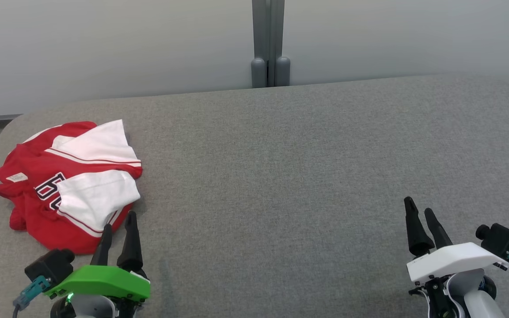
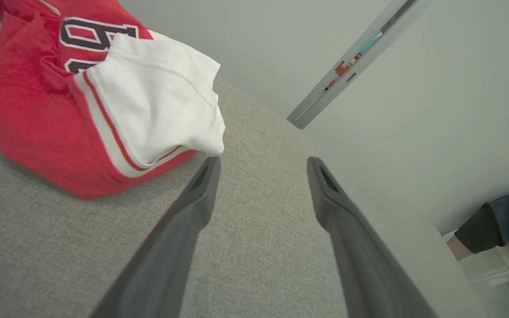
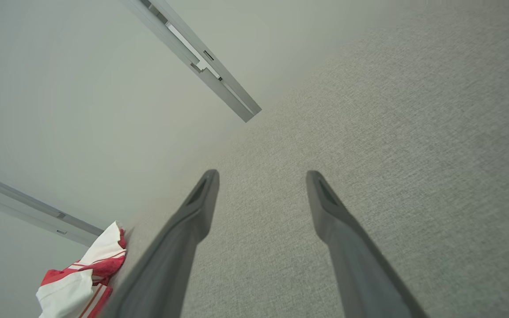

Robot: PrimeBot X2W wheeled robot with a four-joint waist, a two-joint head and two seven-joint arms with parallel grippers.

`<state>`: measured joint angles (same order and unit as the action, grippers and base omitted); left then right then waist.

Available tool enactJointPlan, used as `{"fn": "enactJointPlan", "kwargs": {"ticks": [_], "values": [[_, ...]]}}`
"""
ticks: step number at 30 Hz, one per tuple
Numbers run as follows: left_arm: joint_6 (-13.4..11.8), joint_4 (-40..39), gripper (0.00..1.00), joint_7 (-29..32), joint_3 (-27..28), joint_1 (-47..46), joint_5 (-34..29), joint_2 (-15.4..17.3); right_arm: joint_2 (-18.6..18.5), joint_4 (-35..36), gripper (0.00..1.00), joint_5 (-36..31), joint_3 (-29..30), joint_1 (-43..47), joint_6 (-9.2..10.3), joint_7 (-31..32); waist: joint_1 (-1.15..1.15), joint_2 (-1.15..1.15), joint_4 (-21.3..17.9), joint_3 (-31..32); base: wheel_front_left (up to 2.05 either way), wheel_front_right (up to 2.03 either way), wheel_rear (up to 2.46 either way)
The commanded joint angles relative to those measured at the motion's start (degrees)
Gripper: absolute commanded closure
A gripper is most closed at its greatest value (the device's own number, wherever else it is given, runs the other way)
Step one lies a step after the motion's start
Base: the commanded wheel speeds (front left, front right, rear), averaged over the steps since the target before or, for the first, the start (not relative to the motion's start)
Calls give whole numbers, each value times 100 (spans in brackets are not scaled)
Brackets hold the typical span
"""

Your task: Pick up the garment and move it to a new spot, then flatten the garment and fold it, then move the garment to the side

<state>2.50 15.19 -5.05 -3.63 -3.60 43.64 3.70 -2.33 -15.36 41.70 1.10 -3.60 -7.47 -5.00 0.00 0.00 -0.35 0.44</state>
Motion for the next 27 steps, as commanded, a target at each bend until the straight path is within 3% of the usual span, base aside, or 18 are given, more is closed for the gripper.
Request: {"fn": "enactJointPlan", "kwargs": {"ticks": [1, 27], "values": [[-37, -60, 0, -60, -26, -140, -215, 68, -33, 78, 0, -217, -23, -83, -2, -67, 0, 0, 0, 2, 0, 0, 0], [-78, 40, 0, -471, -159, -109, -1624, 31, -48, -64, 0, -1860, -230, -87, -3, -447, 0, 0, -7, 64, 0, 0, 0]]}}
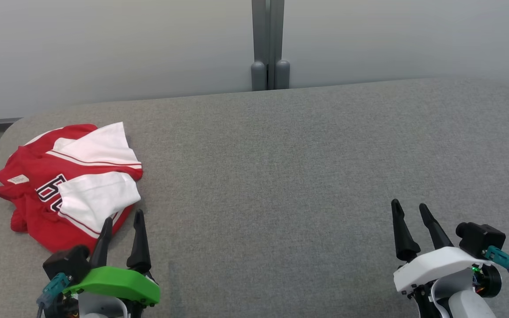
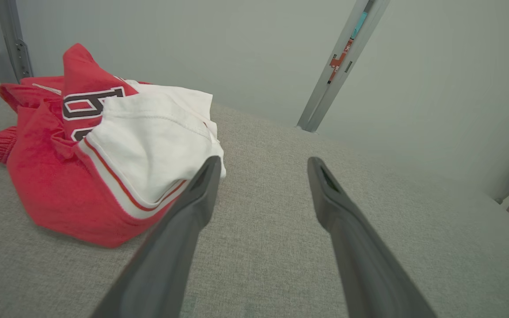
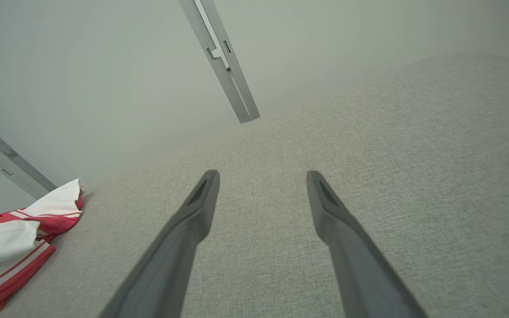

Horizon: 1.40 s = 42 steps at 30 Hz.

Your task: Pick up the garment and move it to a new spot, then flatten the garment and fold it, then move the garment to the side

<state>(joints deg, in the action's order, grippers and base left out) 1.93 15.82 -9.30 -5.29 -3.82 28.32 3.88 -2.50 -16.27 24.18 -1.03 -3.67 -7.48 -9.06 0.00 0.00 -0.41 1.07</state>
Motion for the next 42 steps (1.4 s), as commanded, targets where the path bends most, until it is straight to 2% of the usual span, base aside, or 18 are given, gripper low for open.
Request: {"fn": "enactJointPlan", "kwargs": {"ticks": [1, 18, 42], "values": [[-16, -15, 0, -57, 9, -86, -130, 8, -32, 15, 0, -148, -29, -83, -1, -48, 0, 0, -3, 5, 0, 0, 0], [16, 125, 0, -272, 55, -83, -781, -53, -40, -123, 0, -873, -125, -127, -1, -258, 0, 0, -29, 51, 0, 0, 0], [81, 241, 0, -542, 89, -40, -1358, -96, -48, -275, 0, -1401, -253, -117, -2, -535, 0, 0, -37, 82, 0, 0, 0]]}}
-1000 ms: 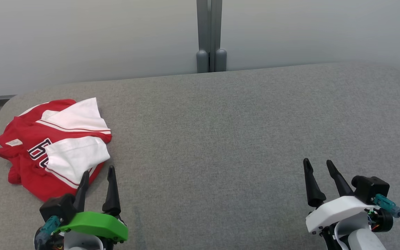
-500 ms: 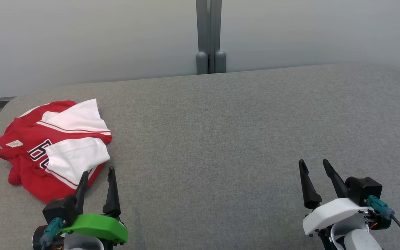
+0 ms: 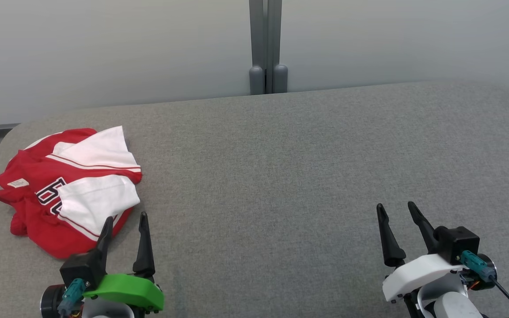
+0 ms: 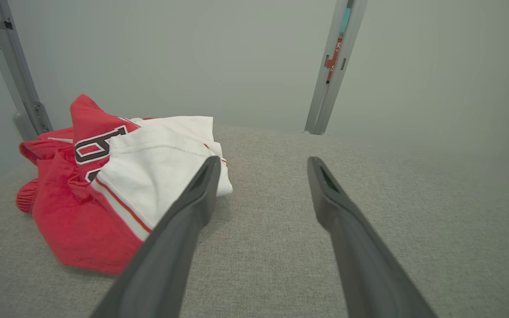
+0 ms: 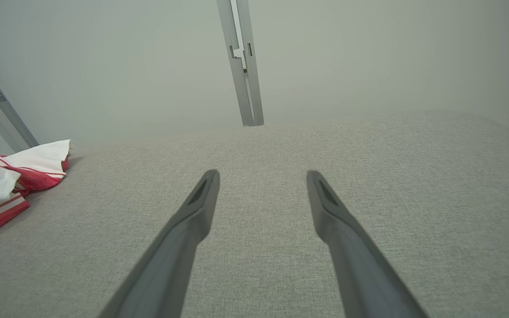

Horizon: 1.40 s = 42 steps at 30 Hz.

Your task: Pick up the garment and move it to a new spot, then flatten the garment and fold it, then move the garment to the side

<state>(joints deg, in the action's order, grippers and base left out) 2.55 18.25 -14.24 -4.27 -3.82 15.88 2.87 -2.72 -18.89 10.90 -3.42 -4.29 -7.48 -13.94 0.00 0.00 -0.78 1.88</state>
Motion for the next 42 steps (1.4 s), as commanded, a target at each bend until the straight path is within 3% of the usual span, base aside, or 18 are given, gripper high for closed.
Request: {"fn": "enactJointPlan", "kwargs": {"ticks": [1, 22, 26, 42], "values": [[16, 0, 0, -62, -23, -43, -140, 5, -27, -15, 0, -109, -18, -53, -2, -53, 0, 0, 0, 2, 0, 0, 0], [-67, -16, 0, -93, -104, -56, -214, 7, -26, 0, 0, -227, 37, 12, -1, -125, 0, 0, 121, 12, 0, 0, 0], [-74, -12, 0, -94, -132, -90, -211, 10, -27, 47, 0, -249, 107, 66, -1, -127, 0, 0, 440, 9, 0, 0, 0], [-19, -93, 0, -93, 162, 95, -437, 56, -25, 243, 0, -189, 126, 168, -1, -132, 0, 0, 2553, -22, 0, 0, 0]]}}
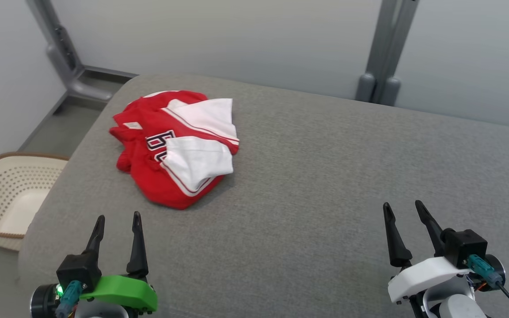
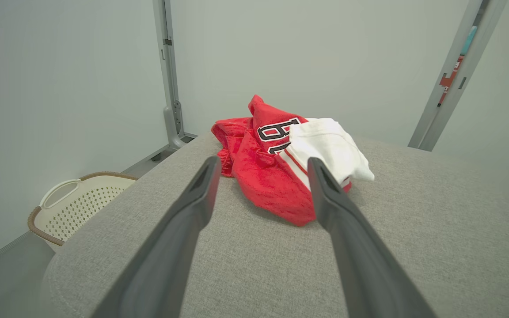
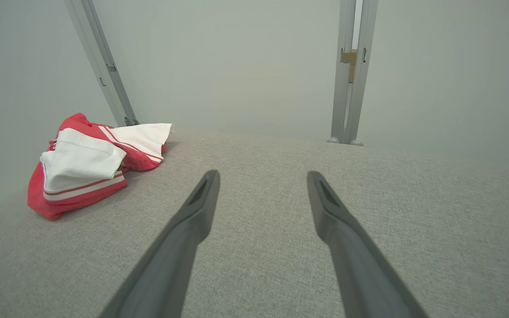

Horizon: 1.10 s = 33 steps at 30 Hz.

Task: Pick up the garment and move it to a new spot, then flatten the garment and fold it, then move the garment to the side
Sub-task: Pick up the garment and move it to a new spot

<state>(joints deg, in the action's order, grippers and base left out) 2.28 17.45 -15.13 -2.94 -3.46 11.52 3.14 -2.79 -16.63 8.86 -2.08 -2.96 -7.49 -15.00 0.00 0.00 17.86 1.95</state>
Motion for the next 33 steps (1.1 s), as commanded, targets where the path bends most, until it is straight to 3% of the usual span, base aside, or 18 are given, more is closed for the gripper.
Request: {"fn": "enactJointPlan", "kwargs": {"ticks": [1, 8, 17, 25, 33], "values": [[13, -19, 0, -4, 46, 74, -3, 28, -19, 22, 0, 23, -15, 35, 0, -26, 0, 0, 763, -35, 0, 0, 0], [51, -73, 0, -4, 141, 158, -43, 15, -18, 29, 0, 24, -99, 42, 0, -25, 0, 0, 1148, -79, 0, 0, 0], [82, -63, 0, -4, 259, 105, -28, 1, -22, 11, 0, 24, -160, 2, 0, -24, 0, 0, 1156, -109, 0, 0, 0], [203, 465, 0, 131, 315, -643, 198, 93, -23, 19, 0, -113, -234, -132, 0, 2, 0, 0, 730, -338, 0, 0, 0], [201, 1466, 0, 903, 629, -2283, 862, 135, -24, 316, 0, -458, -212, -384, 0, 257, 0, 0, 142, -1055, 0, 0, 0]]}}
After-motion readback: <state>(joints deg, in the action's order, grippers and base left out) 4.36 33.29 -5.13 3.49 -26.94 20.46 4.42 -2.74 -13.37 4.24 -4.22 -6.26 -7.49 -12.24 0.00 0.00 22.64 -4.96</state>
